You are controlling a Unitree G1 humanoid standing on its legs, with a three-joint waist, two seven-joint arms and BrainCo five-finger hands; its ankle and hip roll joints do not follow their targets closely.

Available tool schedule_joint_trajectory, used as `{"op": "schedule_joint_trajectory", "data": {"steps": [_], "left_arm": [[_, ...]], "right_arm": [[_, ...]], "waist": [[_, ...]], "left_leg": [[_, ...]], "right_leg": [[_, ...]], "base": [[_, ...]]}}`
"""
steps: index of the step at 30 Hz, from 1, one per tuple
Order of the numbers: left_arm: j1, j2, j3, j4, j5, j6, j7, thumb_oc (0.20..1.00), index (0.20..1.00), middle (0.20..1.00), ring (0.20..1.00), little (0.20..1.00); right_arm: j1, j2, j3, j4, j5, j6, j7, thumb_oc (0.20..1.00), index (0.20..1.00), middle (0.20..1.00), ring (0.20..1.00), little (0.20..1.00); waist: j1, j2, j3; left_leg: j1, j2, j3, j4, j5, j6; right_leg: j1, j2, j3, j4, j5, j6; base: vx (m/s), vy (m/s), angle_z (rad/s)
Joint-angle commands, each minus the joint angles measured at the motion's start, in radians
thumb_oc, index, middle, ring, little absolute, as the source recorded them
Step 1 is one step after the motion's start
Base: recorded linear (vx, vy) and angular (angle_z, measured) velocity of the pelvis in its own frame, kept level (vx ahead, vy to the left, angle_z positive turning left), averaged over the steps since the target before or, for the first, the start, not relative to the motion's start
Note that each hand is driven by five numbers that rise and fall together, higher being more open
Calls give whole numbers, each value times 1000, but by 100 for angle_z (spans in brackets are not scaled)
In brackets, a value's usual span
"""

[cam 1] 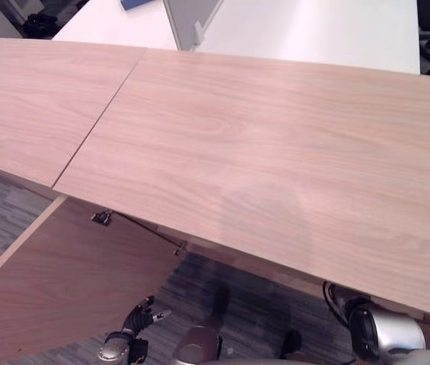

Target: Put the empty folder in the office cabinet

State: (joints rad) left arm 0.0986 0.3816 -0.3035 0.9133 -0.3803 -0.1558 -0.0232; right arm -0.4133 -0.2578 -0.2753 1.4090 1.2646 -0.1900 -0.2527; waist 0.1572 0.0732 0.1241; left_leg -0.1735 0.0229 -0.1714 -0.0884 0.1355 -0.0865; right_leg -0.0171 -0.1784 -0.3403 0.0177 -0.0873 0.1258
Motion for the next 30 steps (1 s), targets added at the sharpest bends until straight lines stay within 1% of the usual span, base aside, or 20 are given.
{"op": "schedule_joint_trajectory", "data": {"steps": [1,7,11,19,24,30], "left_arm": [[-12,-28,28,67,34,-4,0,1000,1000,1000,1000,1000],[3,-59,78,163,51,2,7,1000,1000,1000,1000,1000],[4,-77,97,215,63,4,15,1000,1000,1000,1000,1000],[3,-87,96,233,79,4,18,1000,1000,1000,1000,1000],[5,-75,87,196,75,3,8,1000,1000,1000,1000,1000],[2,-79,101,213,76,11,6,1000,1000,1000,1000,1000]], "right_arm": [[-7,-3,-39,-11,-36,-3,37,1000,1000,1000,1000,1000],[67,44,-35,-10,-42,15,68,1000,1000,1000,1000,1000],[84,54,-26,-20,-39,21,85,1000,1000,1000,1000,1000],[43,19,-11,-30,-42,19,98,1000,1000,1000,1000,1000],[-15,-48,-8,-37,-61,28,107,1000,1000,1000,1000,1000],[12,-42,-19,-25,-77,41,113,1000,1000,1000,1000,1000]], "waist": [[29,12,31],[20,-1,-6],[15,-3,-22],[24,-1,-35],[46,-1,-32],[48,-17,-48]], "left_leg": [[78,63,-1,1,-111,-74],[128,63,13,1,-128,-72],[150,65,18,1,-136,-72],[158,62,14,1,-141,-72],[152,57,-2,1,-137,-71],[161,54,-7,1,-138,-68]], "right_leg": [[-16,-63,50,19,61,72],[32,-58,53,-4,68,74],[55,-61,52,-15,68,75],[80,-65,39,-33,72,75],[100,-68,18,-44,75,75],[120,-65,11,-52,81,77]], "base": [[98,-1,-5],[72,1,-15],[66,15,-7],[10,1,0],[-25,-4,4],[-16,-4,4]]}}
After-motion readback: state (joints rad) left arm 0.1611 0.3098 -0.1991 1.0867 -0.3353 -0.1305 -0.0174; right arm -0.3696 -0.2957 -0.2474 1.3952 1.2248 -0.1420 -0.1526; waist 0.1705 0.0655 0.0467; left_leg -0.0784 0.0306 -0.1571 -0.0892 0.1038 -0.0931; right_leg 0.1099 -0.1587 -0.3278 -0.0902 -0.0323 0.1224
